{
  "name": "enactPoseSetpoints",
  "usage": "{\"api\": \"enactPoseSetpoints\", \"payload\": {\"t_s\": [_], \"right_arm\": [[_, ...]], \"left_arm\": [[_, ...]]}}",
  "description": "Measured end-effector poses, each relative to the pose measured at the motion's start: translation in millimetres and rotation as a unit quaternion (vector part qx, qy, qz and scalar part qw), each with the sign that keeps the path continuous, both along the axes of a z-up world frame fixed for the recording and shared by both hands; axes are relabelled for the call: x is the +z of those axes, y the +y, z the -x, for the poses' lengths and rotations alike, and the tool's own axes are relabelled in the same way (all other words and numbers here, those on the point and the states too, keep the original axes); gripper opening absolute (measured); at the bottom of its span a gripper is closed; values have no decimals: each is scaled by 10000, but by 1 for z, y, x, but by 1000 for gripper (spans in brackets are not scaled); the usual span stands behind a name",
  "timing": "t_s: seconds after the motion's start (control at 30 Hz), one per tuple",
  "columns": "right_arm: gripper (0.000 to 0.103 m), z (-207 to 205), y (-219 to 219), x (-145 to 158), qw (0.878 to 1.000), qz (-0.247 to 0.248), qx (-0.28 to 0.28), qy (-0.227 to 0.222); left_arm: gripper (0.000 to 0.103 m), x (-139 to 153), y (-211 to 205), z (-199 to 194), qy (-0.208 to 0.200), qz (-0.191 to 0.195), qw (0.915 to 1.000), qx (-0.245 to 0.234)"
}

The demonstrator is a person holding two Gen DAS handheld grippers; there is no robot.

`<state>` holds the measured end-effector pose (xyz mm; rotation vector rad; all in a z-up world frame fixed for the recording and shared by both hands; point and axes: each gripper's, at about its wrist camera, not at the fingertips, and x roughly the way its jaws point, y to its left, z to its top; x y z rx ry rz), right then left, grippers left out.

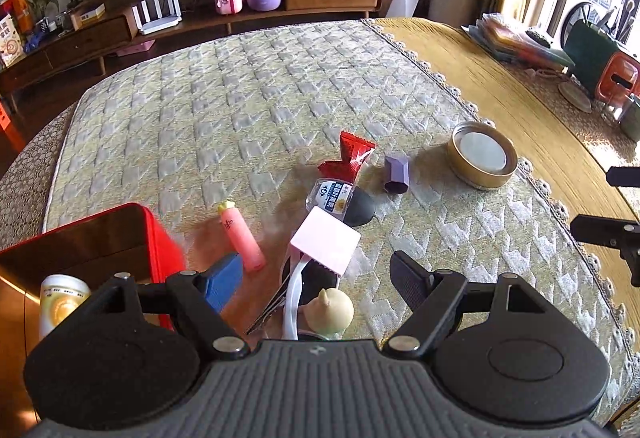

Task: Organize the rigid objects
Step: 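Grasp the pink sponge with the left gripper while the right gripper grasps the round tin lid, then carry the pink sponge and tin lid over the red tin box with both grippers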

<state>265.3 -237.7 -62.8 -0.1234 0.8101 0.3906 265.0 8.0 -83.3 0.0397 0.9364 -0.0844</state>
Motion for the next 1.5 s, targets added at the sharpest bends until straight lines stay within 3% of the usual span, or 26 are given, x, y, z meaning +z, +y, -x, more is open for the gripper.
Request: {"api": "enactPoseSetpoints", "payload": {"t_s": [0.33,0.57,0.63,0.67,0.8,0.9,1.0,1.33,1.5], "right_arm": [[97,-48,16,-31,9998,195,66,85],[90,-68,28,-49,9994,341,3,111],[89,-72,30,-51,9993,356,-41,97],[88,-74,32,-53,9993,354,-37,91],[84,-74,35,-55,9993,359,-12,25],[72,-73,37,-54,9995,300,26,-23],[72,-70,39,-52,9992,379,3,-104],[71,-51,33,-33,9992,279,-90,-266],[70,-33,32,-14,9991,219,16,-368]], "left_arm": [[80,-28,-4,-28,259,-92,9994,-224],[80,-37,-9,-33,170,-228,9988,-394],[71,-39,-11,-33,102,-327,9984,-444],[62,-40,-12,-33,99,-360,9982,-465],[47,-40,-13,-32,20,-371,9978,-546],[46,-39,-12,-32,3,-360,9979,-534],[46,-39,-12,-31,-42,-373,9980,-516],[46,-17,9,-30,-103,257,9995,-120],[45,-3,14,-21,-179,379,9991,-33]]}}
